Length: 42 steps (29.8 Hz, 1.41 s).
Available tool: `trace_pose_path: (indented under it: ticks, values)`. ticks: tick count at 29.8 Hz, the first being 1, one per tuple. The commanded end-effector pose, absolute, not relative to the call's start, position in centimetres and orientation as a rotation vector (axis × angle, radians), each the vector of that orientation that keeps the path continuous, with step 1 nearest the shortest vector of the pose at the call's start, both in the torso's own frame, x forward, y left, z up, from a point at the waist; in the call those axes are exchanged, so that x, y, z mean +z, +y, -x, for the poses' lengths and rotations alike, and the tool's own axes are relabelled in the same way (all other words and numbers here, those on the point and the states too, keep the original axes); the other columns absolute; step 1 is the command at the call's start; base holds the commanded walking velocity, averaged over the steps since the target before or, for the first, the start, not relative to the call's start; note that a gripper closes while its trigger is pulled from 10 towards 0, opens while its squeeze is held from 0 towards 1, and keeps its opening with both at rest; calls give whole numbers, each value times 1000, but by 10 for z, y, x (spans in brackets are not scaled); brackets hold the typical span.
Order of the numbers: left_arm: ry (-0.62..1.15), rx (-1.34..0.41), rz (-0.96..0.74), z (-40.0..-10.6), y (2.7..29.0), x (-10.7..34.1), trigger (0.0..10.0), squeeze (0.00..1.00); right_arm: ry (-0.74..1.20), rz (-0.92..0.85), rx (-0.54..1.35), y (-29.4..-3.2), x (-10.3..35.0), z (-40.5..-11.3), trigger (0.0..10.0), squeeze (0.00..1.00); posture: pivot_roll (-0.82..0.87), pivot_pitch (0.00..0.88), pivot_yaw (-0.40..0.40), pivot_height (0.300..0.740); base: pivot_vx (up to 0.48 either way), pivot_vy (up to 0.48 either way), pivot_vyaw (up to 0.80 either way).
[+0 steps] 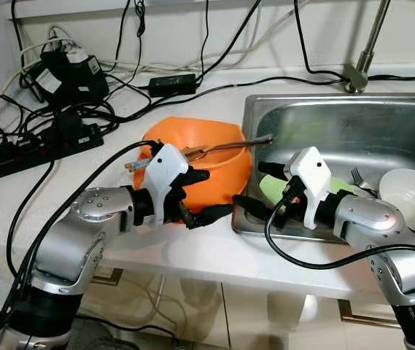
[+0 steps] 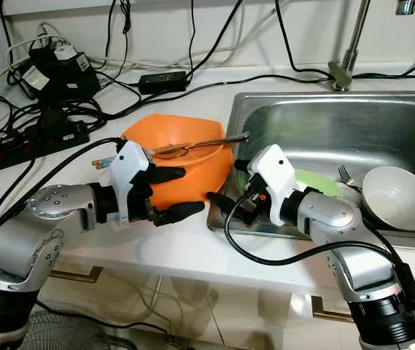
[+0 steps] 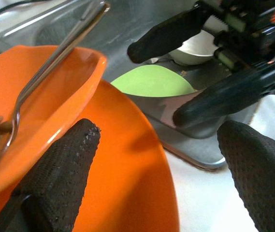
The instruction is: Kitchen organization
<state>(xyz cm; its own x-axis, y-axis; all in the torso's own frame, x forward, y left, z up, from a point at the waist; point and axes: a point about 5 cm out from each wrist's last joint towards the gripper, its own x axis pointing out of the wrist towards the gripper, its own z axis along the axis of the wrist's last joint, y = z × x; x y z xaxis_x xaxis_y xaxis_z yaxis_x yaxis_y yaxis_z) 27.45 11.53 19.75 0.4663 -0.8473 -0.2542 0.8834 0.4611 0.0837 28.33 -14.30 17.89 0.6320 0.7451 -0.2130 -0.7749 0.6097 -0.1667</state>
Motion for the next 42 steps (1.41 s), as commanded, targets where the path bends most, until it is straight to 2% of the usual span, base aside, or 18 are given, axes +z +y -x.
trace_pose_path:
  ticks: [1,15,27,34,37,42]
  values:
    - [195,-1094,-229,-270,115,199,10000,0,98,262,899,-139,184,-286,10000,0,-77,0,137,740,0,0,0]
    - [217,-1087,-168,-260,113,194,10000,0,99,270,898,-141,184,-289,10000,0,-76,0,120,740,0,0,0]
    - [-68,-998,-70,-257,98,231,10000,0,104,283,870,-146,185,-294,10000,0,-70,0,100,740,0,0,0]
    - [-193,-723,6,-257,110,232,10000,0,105,291,857,-148,186,-300,10000,0,-59,0,90,740,0,0,0]
    - [-259,-592,-39,-257,117,230,10000,0,97,285,848,-147,186,-301,10000,0,-59,0,89,740,0,0,0]
    - [-280,-522,-46,-257,119,225,10000,0,89,272,838,-146,187,-303,10000,0,-61,0,89,740,0,0,0]
